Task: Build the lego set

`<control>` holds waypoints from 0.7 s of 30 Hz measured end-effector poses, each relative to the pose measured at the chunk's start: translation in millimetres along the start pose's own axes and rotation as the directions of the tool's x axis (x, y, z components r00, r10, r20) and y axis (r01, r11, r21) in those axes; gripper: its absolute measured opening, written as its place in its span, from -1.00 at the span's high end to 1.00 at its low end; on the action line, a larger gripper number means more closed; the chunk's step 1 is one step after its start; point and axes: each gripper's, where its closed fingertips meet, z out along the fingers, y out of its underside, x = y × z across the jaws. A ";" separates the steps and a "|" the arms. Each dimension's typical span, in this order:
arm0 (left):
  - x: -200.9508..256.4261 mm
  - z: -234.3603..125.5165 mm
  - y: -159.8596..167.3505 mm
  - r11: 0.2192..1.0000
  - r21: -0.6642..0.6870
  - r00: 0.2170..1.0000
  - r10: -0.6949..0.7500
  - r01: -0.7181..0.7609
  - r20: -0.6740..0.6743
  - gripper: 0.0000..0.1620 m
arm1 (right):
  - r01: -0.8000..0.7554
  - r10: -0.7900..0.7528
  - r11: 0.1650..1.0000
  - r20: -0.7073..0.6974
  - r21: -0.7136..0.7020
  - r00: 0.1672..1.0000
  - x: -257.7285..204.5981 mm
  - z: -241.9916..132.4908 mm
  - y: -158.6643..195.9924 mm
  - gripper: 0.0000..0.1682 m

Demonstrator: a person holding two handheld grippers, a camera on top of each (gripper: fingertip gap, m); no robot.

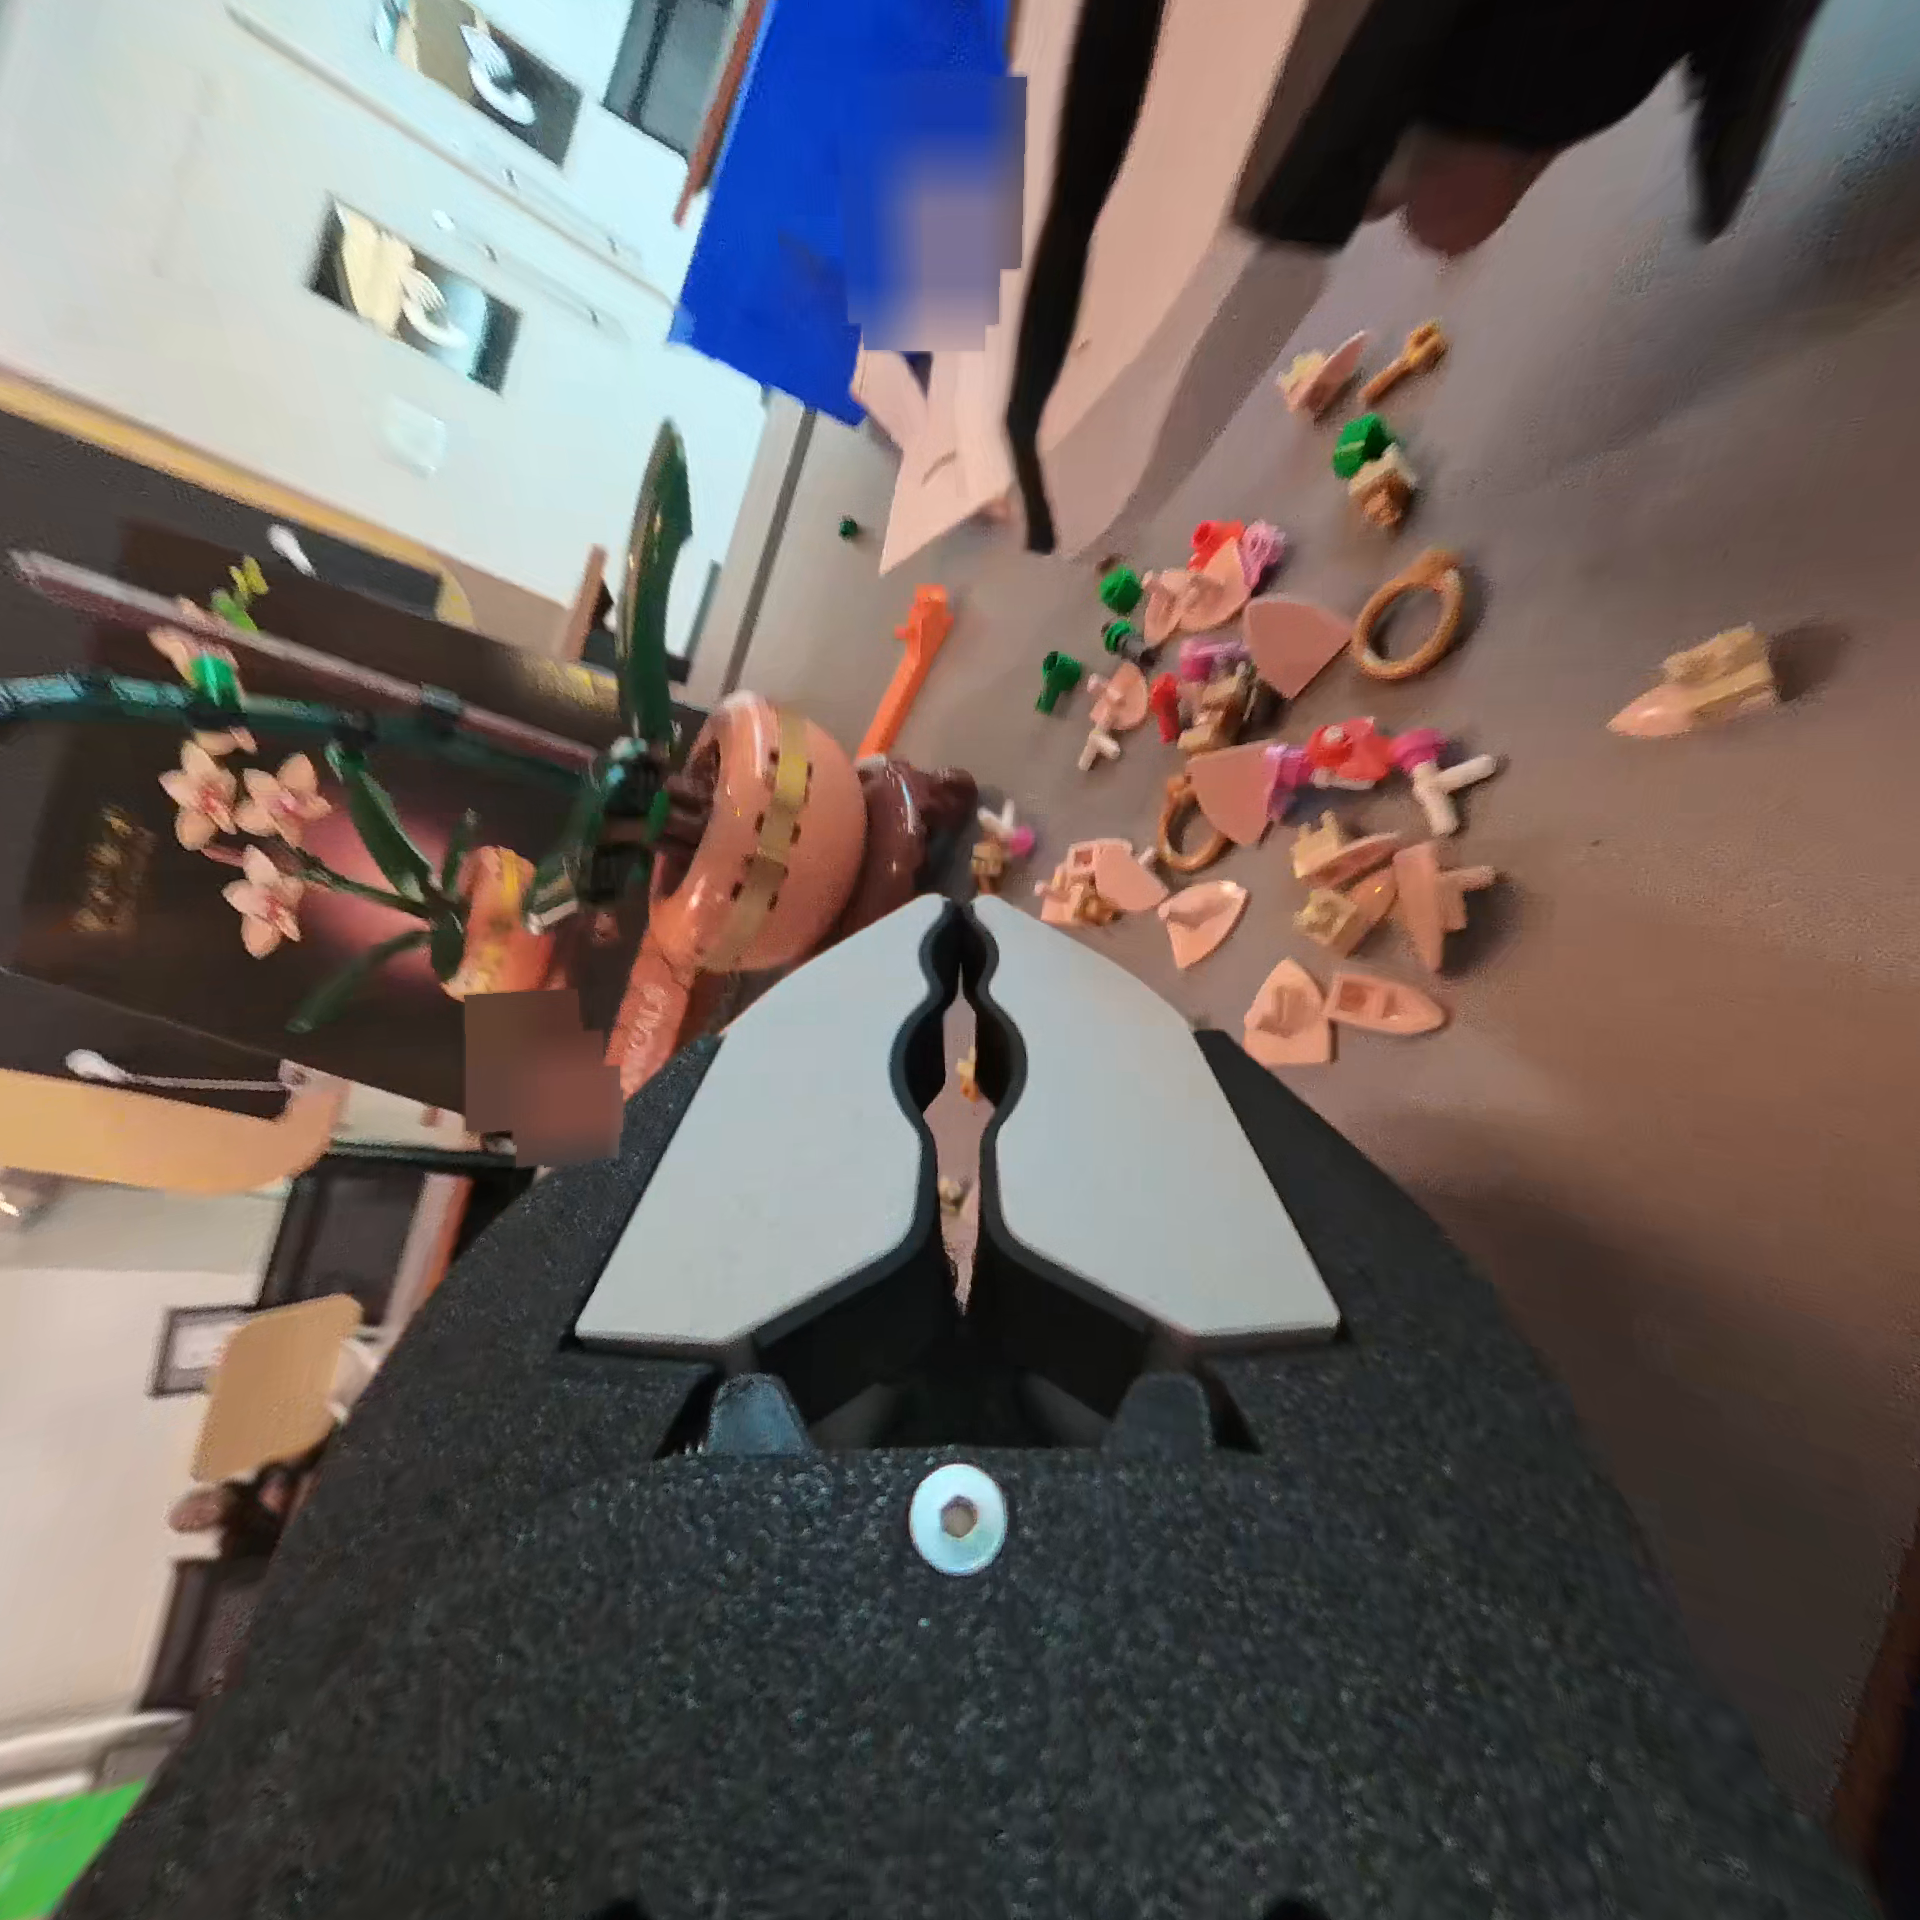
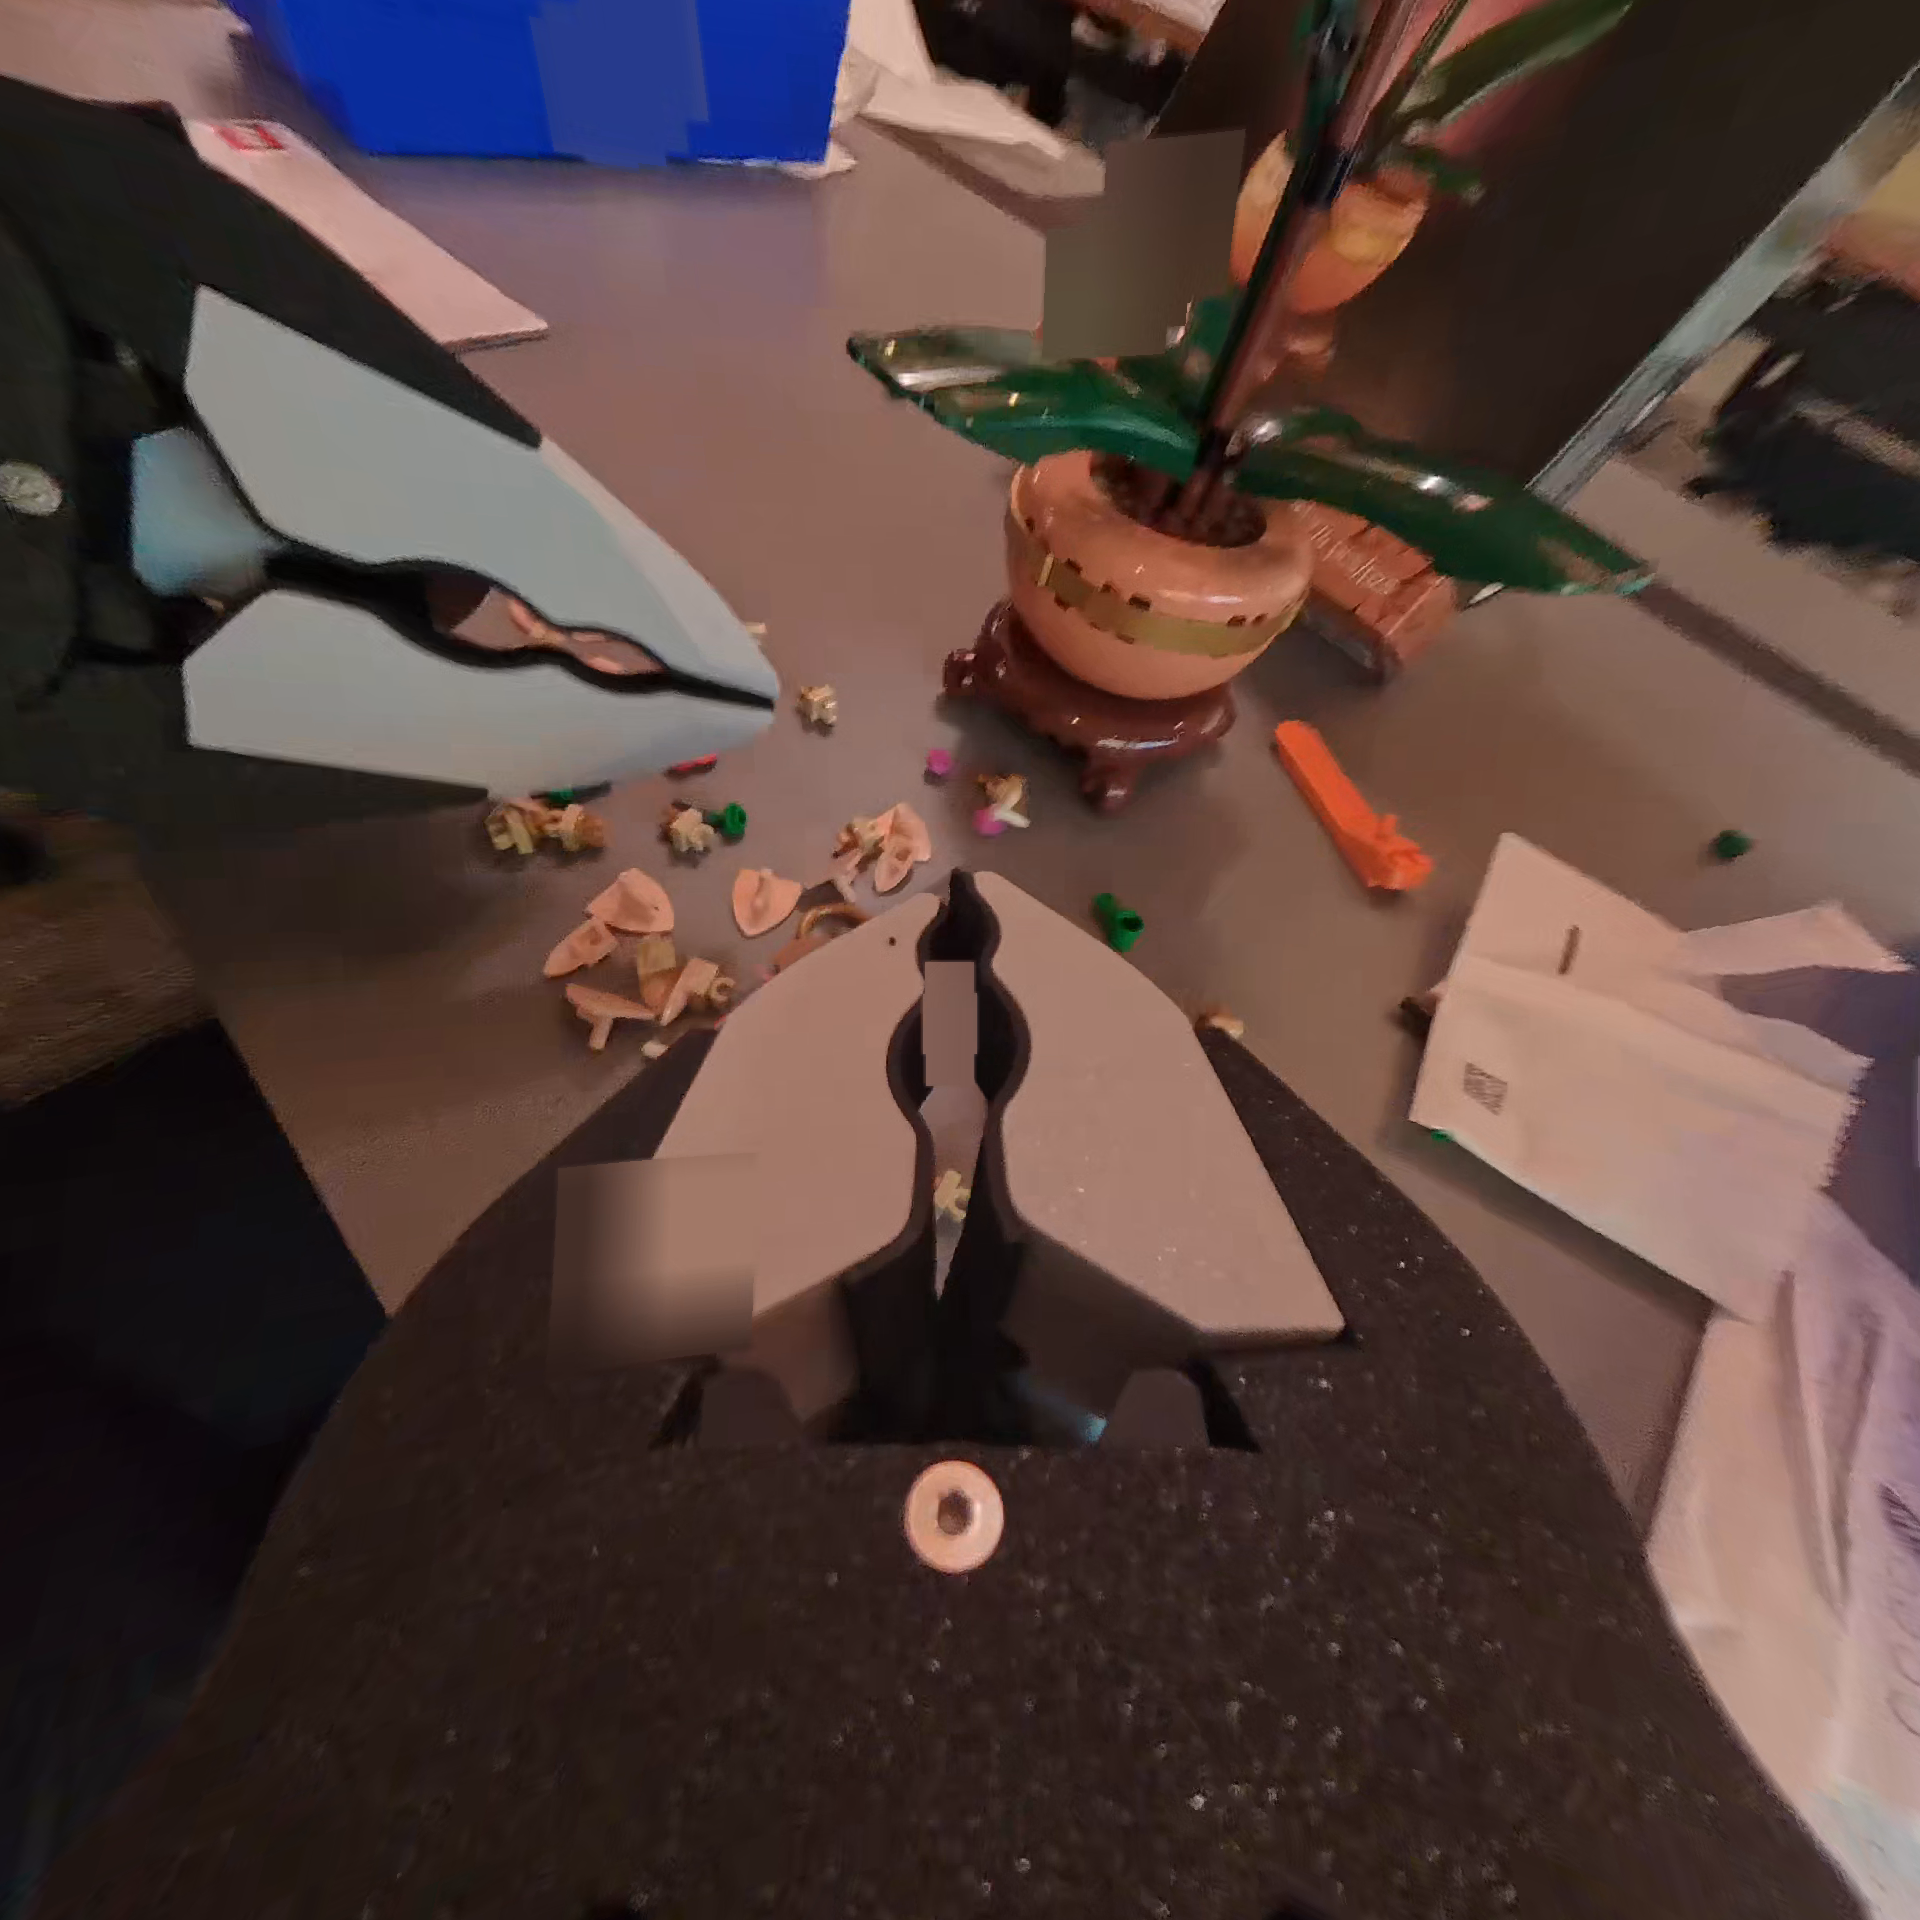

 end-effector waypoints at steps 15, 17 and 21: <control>-23.1 -12.2 9.8 0.856 0.087 0.856 -0.494 0.510 -0.154 0.79 | 0.105 -0.021 0.940 0.253 -0.326 0.967 23.9 70.7 25.8 0.79; -22.6 -12.6 10.1 0.862 0.091 0.862 -0.483 0.499 -0.157 0.79 | 0.087 0.007 0.935 0.264 -0.343 0.965 22.0 78.3 26.5 0.79; -23.4 -14.1 7.0 0.879 0.129 0.886 -0.441 0.459 -0.142 0.80 | -0.029 0.163 0.920 0.314 -0.390 0.935 17.1 82.7 26.4 0.89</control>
